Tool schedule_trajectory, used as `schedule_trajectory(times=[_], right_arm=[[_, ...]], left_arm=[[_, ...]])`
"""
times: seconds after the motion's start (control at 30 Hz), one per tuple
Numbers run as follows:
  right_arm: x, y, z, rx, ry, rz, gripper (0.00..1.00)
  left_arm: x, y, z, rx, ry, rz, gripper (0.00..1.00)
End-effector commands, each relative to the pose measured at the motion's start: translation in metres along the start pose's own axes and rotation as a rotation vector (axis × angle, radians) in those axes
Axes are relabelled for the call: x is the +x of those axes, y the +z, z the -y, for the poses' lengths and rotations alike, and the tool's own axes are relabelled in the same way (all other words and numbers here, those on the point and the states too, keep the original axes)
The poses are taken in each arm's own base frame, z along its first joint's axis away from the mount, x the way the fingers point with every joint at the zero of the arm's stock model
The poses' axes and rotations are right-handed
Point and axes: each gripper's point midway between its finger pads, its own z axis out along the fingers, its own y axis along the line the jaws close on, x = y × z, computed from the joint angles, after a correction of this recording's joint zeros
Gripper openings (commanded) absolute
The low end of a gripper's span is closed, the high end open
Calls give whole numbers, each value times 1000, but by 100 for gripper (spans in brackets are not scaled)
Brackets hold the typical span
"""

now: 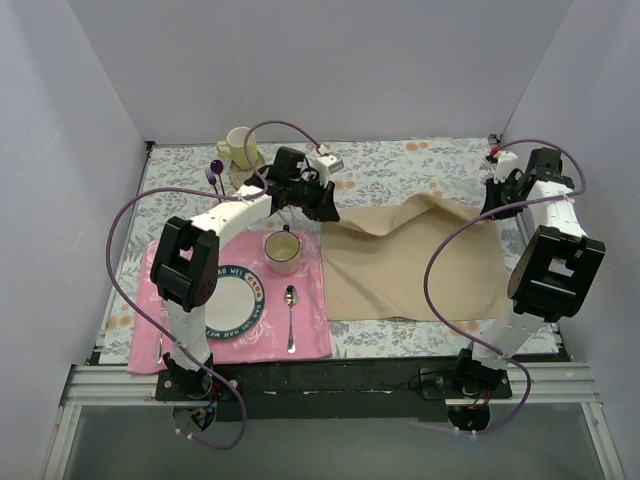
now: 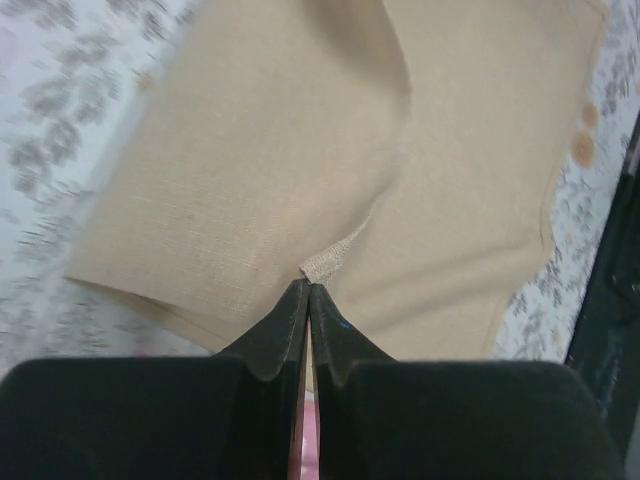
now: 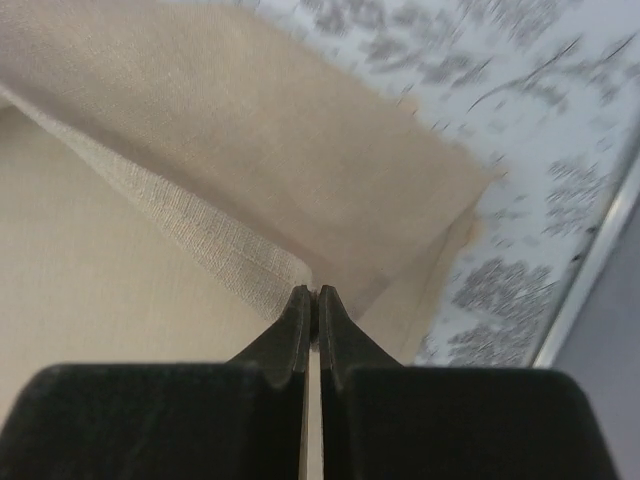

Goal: Fold the napkin into a case and place the utensils inside
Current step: Fold and flatten the napkin at the center of the board.

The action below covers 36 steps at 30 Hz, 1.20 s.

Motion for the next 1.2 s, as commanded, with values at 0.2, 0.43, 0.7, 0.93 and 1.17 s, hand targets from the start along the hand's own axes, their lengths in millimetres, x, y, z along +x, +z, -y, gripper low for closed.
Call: schedule_trajectory(times=[0.2, 0.43, 0.7, 0.93, 1.17], right_arm=[[122, -3, -56, -146, 16, -240, 1], [133, 32, -31, -75, 66, -272, 1], [90, 55, 1, -59, 95, -239, 1], [75, -9, -35, -166, -1, -188, 1], [123, -39, -50, -137, -131, -284, 1]], left_arm=[[99, 35, 69, 46, -108, -288, 0], [118, 68, 24, -101, -111, -350, 0], [87, 82, -4, -109, -90, -315, 0], [38, 39, 48, 19, 54, -216, 0], [89, 21, 101, 99, 76, -317, 0]])
